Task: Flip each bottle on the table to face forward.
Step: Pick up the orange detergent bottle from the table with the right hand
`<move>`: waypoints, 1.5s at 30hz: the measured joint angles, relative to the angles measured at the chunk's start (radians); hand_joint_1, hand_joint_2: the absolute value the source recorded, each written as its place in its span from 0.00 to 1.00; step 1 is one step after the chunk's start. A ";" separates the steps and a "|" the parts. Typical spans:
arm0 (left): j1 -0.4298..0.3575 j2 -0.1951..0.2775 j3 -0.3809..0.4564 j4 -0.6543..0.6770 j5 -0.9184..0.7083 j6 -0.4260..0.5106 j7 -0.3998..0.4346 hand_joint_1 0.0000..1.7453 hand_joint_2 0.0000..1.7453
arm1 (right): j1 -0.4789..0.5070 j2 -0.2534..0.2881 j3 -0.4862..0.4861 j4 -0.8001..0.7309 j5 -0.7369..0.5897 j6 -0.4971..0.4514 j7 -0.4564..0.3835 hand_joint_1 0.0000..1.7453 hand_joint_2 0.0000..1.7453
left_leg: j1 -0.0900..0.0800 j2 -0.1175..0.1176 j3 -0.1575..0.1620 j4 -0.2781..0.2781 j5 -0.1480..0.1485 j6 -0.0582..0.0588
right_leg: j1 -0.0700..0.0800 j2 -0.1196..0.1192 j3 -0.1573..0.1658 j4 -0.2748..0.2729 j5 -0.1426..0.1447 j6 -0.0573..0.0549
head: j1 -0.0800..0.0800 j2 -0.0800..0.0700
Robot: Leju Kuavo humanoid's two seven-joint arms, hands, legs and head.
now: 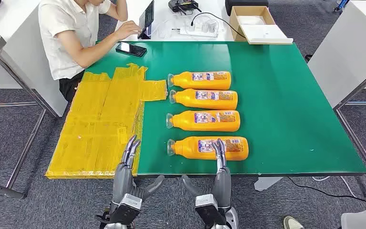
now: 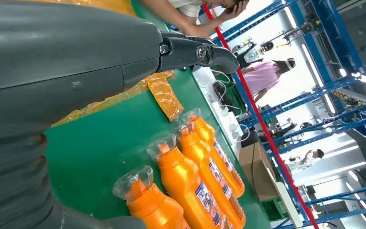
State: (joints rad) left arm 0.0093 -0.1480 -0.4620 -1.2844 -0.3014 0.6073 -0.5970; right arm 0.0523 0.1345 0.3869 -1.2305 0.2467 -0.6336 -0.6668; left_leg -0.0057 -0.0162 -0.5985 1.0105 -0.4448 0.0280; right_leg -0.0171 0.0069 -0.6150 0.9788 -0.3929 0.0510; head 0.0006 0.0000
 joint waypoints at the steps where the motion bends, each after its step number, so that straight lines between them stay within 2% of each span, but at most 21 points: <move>1: 0.000 0.000 0.000 0.000 0.001 0.001 0.000 0.00 1.00 | 0.001 0.000 -0.006 0.000 0.024 0.000 0.000 0.00 1.00 | 0.000 0.000 0.000 0.000 0.000 0.000 | 0.000 0.000 0.000 0.000 0.000 0.000 | 0.000 0.000; 6: 0.008 0.000 0.000 -0.003 0.023 0.015 -0.015 0.00 1.00 | 0.001 0.001 -0.082 -0.001 0.222 0.000 0.008 0.00 1.00 | 0.000 0.000 0.000 0.000 0.000 0.000 | 0.000 0.000 0.000 0.000 0.000 0.000 | 0.000 0.000; 9: 0.013 0.000 -0.003 -0.005 0.041 0.019 -0.027 0.00 1.00 | -0.009 -0.014 -0.137 -0.001 0.329 0.000 0.057 0.00 1.00 | 0.000 0.000 0.000 0.000 0.000 0.000 | 0.000 0.000 0.000 0.000 0.000 0.000 | 0.000 0.000; 13: 0.012 -0.001 -0.004 -0.005 0.071 0.011 -0.049 0.00 1.00 | -0.064 -0.081 -0.174 0.013 0.441 0.005 0.199 0.00 1.00 | -0.001 0.000 0.000 0.000 0.000 0.000 | -0.001 0.000 0.001 0.000 0.001 0.001 | 0.000 0.000; 17: 0.006 -0.009 -0.003 -0.005 0.085 -0.009 -0.058 0.00 1.00 | -0.123 -0.139 -0.188 0.056 0.508 0.015 0.266 0.00 1.00 | -0.002 0.000 0.000 0.000 0.000 0.001 | -0.001 0.000 0.001 0.000 0.001 0.001 | 0.000 0.000; 23: 0.003 -0.017 -0.002 -0.005 0.089 -0.021 -0.059 0.00 1.00 | -0.165 -0.186 -0.191 0.106 0.553 0.036 0.307 0.00 1.00 | -0.001 0.000 0.000 0.000 0.000 0.000 | -0.001 0.000 0.001 0.000 0.001 0.001 | 0.000 0.000; 31: -0.001 -0.031 0.000 -0.003 0.098 -0.051 -0.063 0.00 1.00 | -0.237 -0.240 -0.181 0.191 0.611 0.152 0.393 0.00 1.00 | -0.001 -0.001 0.000 0.000 0.000 0.001 | -0.001 0.000 0.001 0.000 0.001 0.001 | 0.000 0.000; 41: -0.009 -0.037 0.000 -0.002 0.105 -0.057 -0.063 0.00 1.00 | -0.275 -0.261 -0.164 0.246 0.615 0.178 0.405 0.00 1.00 | -0.001 -0.001 0.000 0.000 0.000 0.000 | -0.001 0.000 0.001 0.000 0.001 0.001 | 0.000 0.000; 45: -0.011 -0.041 0.001 -0.001 0.106 -0.068 -0.063 0.00 1.00 | -0.285 -0.268 -0.153 0.262 0.610 0.221 0.412 0.00 1.00 | -0.001 -0.001 0.000 0.000 0.000 0.000 | -0.001 0.000 0.001 0.000 0.001 0.001 | 0.000 0.000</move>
State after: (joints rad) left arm -0.0019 -0.1885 -0.4612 -1.2850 -0.1957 0.5389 -0.6598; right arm -0.2322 -0.1331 0.2339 -0.9681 0.8566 -0.4130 -0.2549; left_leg -0.0068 -0.0171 -0.5989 1.0109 -0.4446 0.0285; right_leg -0.0180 0.0067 -0.6143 0.9787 -0.3924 0.0517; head 0.0004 0.0000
